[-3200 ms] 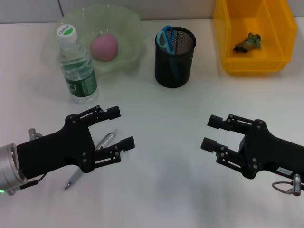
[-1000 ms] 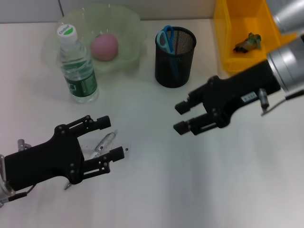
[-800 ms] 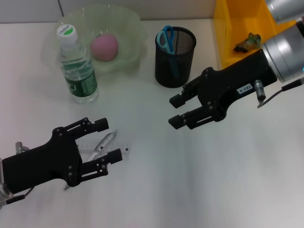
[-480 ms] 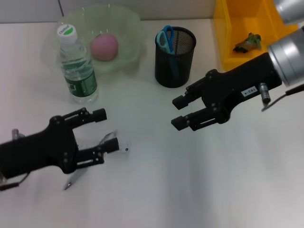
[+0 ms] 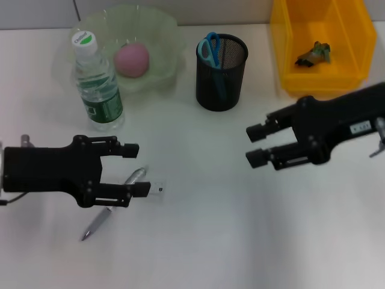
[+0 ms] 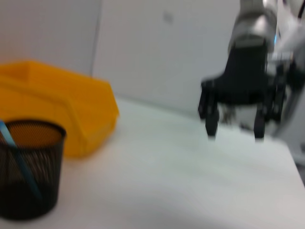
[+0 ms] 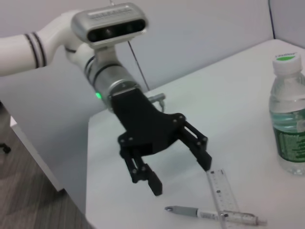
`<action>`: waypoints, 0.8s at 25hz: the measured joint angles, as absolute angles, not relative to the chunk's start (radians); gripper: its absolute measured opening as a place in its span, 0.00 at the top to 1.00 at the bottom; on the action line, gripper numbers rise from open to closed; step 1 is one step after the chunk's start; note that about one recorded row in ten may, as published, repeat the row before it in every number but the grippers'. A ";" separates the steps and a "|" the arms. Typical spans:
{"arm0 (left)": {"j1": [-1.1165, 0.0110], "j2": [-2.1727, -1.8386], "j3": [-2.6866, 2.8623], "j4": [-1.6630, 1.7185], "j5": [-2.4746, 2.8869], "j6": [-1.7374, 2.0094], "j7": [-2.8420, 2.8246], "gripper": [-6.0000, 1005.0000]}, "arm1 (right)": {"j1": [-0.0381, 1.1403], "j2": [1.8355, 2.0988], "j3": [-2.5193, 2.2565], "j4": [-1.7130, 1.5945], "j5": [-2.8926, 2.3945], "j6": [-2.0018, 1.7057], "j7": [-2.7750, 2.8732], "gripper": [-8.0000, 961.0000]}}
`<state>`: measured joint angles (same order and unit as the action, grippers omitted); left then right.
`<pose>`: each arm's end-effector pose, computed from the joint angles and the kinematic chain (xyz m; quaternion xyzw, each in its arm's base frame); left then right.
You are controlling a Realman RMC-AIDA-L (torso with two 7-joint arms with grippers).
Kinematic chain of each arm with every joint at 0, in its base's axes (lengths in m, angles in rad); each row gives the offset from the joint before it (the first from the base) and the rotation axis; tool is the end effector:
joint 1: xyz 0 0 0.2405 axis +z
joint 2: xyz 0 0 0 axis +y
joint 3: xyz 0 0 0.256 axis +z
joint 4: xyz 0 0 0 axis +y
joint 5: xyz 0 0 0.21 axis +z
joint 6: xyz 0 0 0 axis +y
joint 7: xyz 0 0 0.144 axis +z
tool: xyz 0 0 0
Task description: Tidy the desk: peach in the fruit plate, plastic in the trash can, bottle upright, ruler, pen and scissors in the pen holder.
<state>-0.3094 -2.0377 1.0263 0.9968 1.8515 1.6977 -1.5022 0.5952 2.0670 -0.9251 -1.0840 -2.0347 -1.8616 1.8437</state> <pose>-0.2572 0.2822 0.0232 -0.9667 -0.1582 -0.1920 0.0597 0.1778 0.3260 0.0320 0.9741 -0.1740 -0.1410 0.0294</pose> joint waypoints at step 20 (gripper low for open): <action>-0.625 -2.069 1.035 1.060 2.266 1.759 -1.678 0.22 | 0.395 2.072 -0.744 -0.724 -1.951 -1.814 1.356 0.44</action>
<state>-0.6251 -2.0687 1.0351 1.0600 2.2657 1.7586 -1.6778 0.3948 2.0720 -0.7441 -0.7240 -1.9510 -1.8140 1.3560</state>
